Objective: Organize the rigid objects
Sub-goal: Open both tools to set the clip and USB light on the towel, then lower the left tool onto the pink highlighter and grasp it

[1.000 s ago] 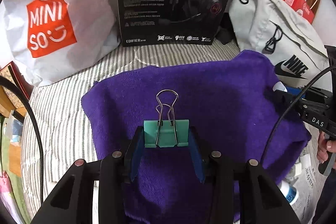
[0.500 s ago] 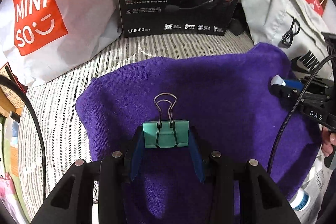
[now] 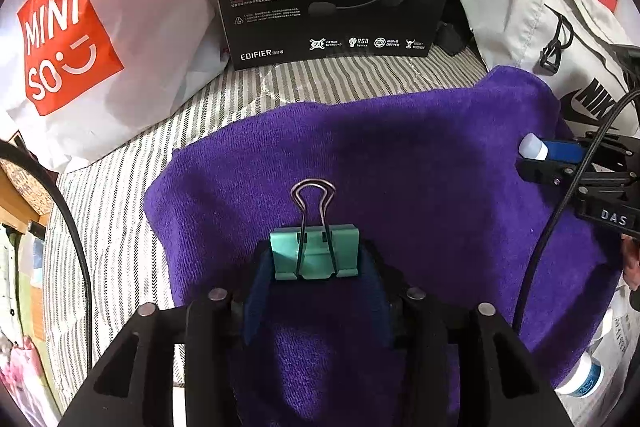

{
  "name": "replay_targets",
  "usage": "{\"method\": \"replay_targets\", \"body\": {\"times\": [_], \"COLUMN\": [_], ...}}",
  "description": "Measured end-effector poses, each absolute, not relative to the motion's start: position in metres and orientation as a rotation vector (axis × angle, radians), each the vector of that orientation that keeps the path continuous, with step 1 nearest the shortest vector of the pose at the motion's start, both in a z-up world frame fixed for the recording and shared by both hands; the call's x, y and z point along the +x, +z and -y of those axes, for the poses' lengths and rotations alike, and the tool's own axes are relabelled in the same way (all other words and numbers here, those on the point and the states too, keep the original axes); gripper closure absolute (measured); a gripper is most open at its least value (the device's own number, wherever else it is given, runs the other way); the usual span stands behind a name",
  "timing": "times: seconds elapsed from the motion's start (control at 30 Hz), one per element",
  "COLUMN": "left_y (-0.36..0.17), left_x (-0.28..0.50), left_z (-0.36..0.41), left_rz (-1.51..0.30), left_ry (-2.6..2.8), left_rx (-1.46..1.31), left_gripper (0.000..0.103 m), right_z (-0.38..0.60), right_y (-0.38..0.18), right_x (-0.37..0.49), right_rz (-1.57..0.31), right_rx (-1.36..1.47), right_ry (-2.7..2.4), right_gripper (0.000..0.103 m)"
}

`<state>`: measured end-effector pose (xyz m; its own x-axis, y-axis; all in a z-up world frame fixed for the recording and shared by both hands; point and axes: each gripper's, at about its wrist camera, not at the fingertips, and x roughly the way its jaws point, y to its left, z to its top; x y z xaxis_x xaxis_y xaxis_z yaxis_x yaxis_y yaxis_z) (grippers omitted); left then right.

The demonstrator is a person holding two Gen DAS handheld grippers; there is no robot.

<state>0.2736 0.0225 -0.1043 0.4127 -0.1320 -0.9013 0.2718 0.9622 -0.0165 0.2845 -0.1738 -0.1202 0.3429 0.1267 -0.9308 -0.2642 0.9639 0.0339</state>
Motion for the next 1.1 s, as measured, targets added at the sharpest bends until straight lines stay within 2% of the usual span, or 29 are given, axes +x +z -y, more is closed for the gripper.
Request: {"method": "replay_targets", "body": {"times": [0.03,0.07,0.4,0.77,0.93,1.1], "left_y": [-0.106,-0.106,-0.099,-0.051,-0.05,-0.064], "left_x": [0.275,0.274,0.247,0.178,0.141,0.111], "left_z": [-0.021,-0.021,-0.022,-0.045,-0.05,-0.047], "left_rz": [-1.12,-1.12,-1.143,-1.063,-1.067,-1.1], "left_ry": [-0.25,-0.25,-0.234,-0.221,-0.223,-0.229], "left_rx": [0.142,0.143,0.132,0.107,0.121,0.095], "left_gripper": [0.049,0.049,0.046,0.046,0.044,0.043], "right_z": [0.175,0.176,0.192,0.205,0.204,0.202], "right_y": [-0.121,-0.121,-0.102,-0.047,-0.028,-0.018], "right_x": [0.283,0.282,0.257,0.181,0.146,0.113], "right_rz": [-1.197,-1.199,-1.189,-1.116,-1.084,-1.063], "right_rx": [-0.137,-0.137,-0.08,-0.021,-0.008,0.014], "right_ry": [0.245,0.243,0.209,0.185,0.191,0.203], "right_gripper": [0.049,0.047,0.047,0.043,0.039,0.038]}}
